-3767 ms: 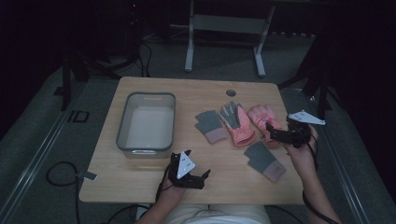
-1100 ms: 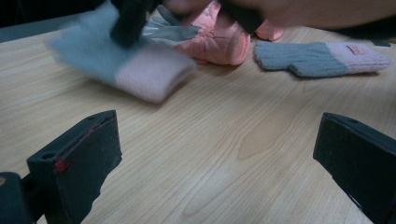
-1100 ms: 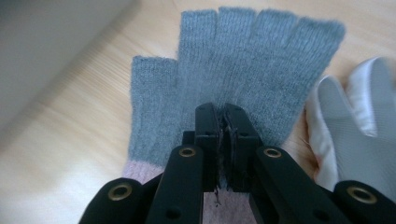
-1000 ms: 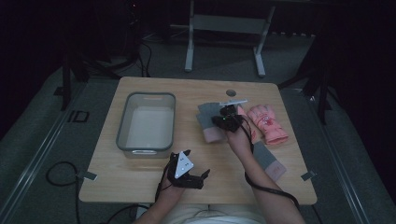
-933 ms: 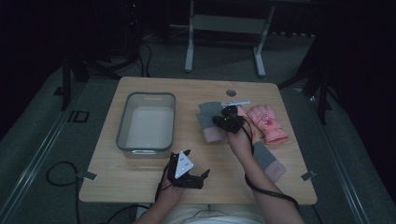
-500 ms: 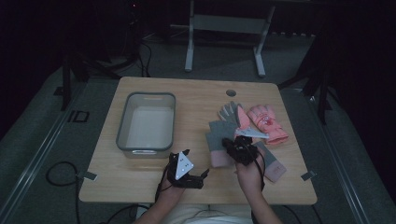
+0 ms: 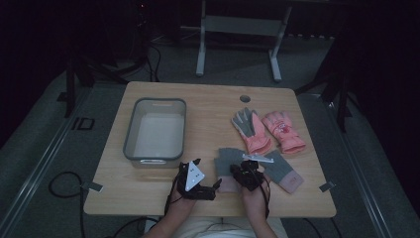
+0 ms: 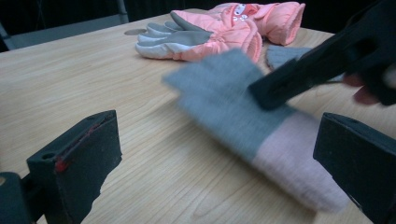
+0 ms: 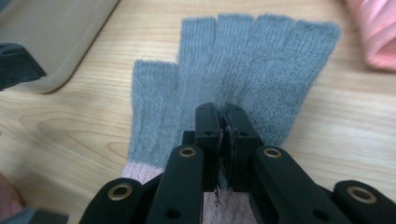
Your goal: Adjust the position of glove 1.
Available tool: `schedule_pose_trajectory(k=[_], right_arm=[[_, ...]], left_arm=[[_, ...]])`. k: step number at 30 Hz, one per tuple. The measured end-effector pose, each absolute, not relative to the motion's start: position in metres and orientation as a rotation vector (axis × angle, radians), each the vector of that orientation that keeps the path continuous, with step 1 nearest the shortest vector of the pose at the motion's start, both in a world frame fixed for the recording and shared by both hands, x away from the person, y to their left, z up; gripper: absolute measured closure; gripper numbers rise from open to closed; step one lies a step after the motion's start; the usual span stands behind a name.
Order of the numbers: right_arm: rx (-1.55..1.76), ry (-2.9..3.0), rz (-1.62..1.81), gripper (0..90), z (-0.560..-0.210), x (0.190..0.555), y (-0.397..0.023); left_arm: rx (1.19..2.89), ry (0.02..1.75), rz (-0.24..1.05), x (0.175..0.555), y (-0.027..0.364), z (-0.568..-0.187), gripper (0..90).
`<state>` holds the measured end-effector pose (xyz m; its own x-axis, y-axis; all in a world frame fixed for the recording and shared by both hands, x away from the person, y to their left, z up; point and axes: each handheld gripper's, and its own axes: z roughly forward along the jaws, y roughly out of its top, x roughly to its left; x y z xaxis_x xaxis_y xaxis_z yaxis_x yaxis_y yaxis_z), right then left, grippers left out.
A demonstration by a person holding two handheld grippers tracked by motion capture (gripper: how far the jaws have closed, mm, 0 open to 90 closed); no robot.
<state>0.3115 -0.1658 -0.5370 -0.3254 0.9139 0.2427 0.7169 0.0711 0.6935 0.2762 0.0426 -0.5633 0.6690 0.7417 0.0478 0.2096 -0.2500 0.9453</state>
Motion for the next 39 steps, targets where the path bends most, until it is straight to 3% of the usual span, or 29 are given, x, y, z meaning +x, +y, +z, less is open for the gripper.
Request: schedule_pose_trajectory(k=[10, 16, 24, 34, 39], right_arm=[[1.654, 2.099, 1.065, 80.4, -0.552, 0.314, -0.157], [1.521, 2.139, 1.126, 71.1, -0.524, 0.316, -0.171], [1.214, 2.206, 1.143, 68.5, -0.489, 0.336, -0.234], [1.041, 2.381, 0.952, 64.0, -0.499, 0.341, -0.326], [1.016, 2.451, 0.876, 64.5, -0.504, 0.345, -0.351]], left_arm=[[1.793, 0.757, 0.600, 0.276, 0.043, -0.563, 0.3], [1.792, 0.759, 0.591, 0.277, 0.043, -0.563, 0.3], [1.793, 0.759, 0.585, 0.277, 0.043, -0.563, 0.3], [1.795, 0.754, 0.593, 0.277, 0.042, -0.563, 0.3], [1.797, 0.757, 0.586, 0.277, 0.042, -0.563, 0.3]])
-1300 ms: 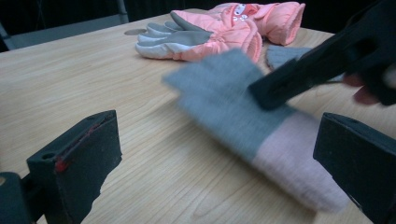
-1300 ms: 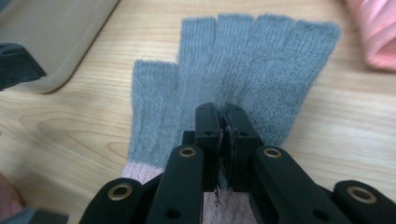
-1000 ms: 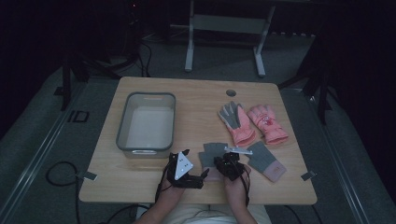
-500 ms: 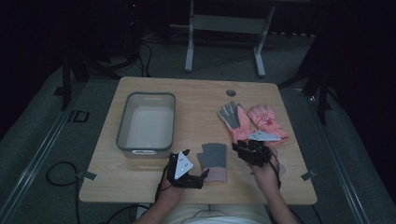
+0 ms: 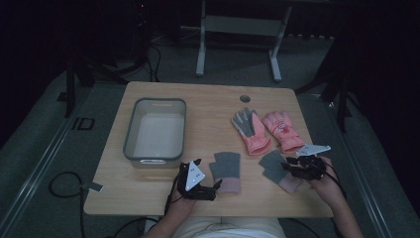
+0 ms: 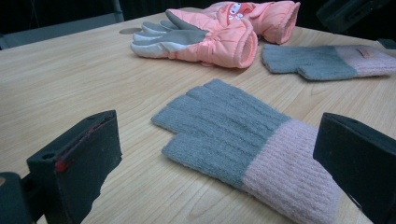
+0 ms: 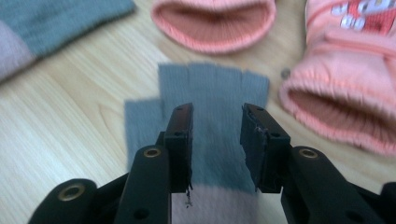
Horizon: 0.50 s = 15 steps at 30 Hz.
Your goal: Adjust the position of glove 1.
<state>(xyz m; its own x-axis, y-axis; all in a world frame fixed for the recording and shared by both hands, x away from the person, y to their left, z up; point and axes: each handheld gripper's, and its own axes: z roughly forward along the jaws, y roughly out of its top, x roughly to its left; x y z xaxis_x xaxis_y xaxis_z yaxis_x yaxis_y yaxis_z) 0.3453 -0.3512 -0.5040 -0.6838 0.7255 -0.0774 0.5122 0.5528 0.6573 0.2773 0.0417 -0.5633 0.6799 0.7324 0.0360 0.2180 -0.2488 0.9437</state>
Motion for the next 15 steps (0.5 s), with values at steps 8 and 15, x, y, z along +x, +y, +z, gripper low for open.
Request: schedule_pose_trajectory(k=[8, 15], right_arm=[[1.033, 2.498, 0.843, 64.4, -0.525, 0.355, -0.357], [1.014, 2.502, 0.915, 65.8, -0.532, 0.357, -0.353]], left_arm=[[1.811, 0.755, 0.600, 0.277, 0.040, -0.563, 0.3], [1.820, 0.752, 0.586, 0.278, 0.040, -0.563, 0.3]])
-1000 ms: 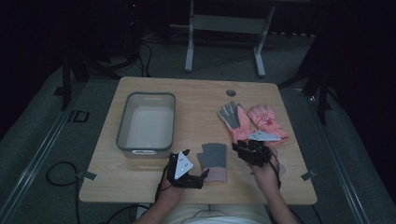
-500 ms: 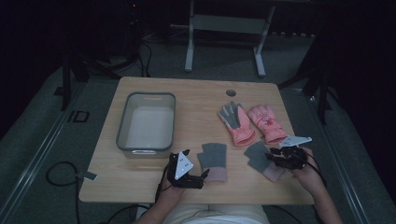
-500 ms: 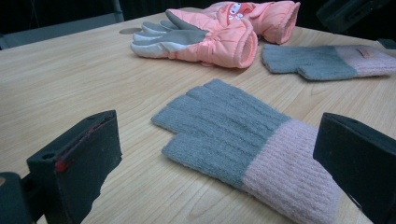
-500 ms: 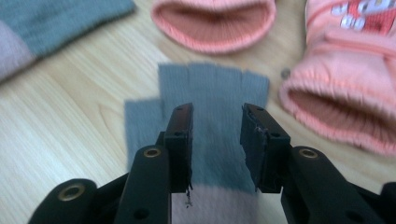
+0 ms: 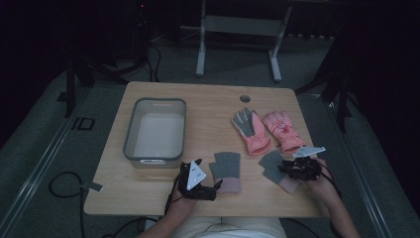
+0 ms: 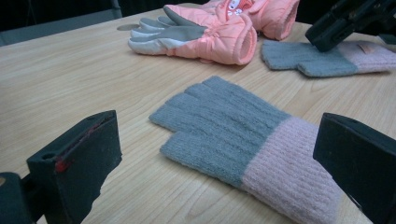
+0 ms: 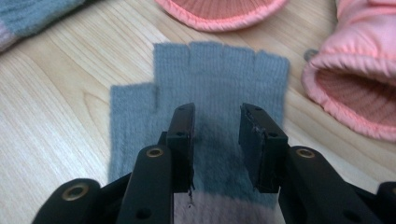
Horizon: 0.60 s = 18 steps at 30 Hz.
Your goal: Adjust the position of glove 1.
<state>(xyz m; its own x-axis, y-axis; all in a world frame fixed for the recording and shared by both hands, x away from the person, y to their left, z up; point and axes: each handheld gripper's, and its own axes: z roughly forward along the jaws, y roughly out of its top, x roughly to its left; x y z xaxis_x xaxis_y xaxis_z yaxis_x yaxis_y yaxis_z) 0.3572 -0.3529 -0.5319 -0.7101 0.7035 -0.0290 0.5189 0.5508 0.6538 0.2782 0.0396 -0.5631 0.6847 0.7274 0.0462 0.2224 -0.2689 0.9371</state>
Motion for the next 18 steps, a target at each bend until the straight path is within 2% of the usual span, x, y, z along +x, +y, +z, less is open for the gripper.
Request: schedule_pose_trajectory(k=[5, 11, 18], right_arm=[[0.979, 2.550, 0.879, 67.3, -0.538, 0.360, -0.346], [1.003, 2.527, 0.807, 82.6, -0.537, 0.353, -0.337], [1.160, 2.452, 0.845, 85.6, -0.522, 0.340, -0.331]], left_arm=[[1.811, 0.747, 0.588, 0.278, 0.040, -0.563, 0.3], [1.798, 0.760, 0.595, 0.277, 0.042, -0.563, 0.3], [1.791, 0.768, 0.607, 0.277, 0.043, -0.563, 0.3]])
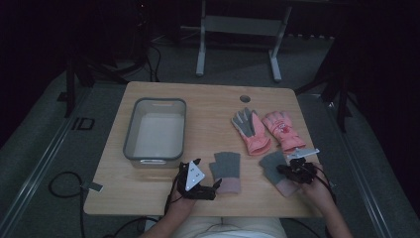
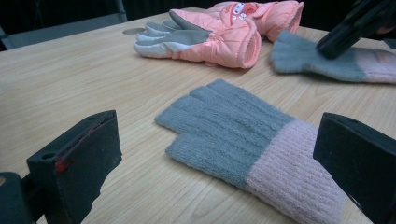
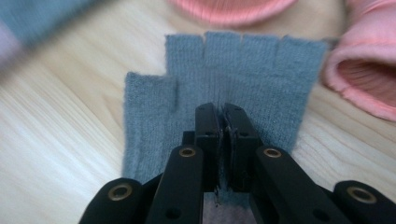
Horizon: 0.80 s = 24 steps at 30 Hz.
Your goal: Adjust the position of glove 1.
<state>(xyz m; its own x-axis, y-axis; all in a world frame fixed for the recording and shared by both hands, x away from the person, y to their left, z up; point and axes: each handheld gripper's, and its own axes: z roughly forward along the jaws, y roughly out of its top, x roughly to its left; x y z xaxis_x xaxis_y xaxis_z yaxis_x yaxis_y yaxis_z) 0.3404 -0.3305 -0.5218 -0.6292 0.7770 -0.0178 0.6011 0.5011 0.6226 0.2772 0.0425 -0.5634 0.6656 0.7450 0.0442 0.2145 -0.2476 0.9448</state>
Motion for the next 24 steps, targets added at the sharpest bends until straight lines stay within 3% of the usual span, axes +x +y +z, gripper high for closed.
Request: schedule_pose_trajectory(k=[11, 24], right_arm=[[1.454, 2.067, 1.055, 85.7, -0.473, 0.293, -0.300], [1.690, 1.959, 0.928, 85.6, -0.526, 0.296, -0.286]], left_arm=[[1.778, 0.775, 0.620, 0.277, 0.044, -0.563, 0.3], [1.781, 0.763, 0.633, 0.276, 0.043, -0.564, 0.3]])
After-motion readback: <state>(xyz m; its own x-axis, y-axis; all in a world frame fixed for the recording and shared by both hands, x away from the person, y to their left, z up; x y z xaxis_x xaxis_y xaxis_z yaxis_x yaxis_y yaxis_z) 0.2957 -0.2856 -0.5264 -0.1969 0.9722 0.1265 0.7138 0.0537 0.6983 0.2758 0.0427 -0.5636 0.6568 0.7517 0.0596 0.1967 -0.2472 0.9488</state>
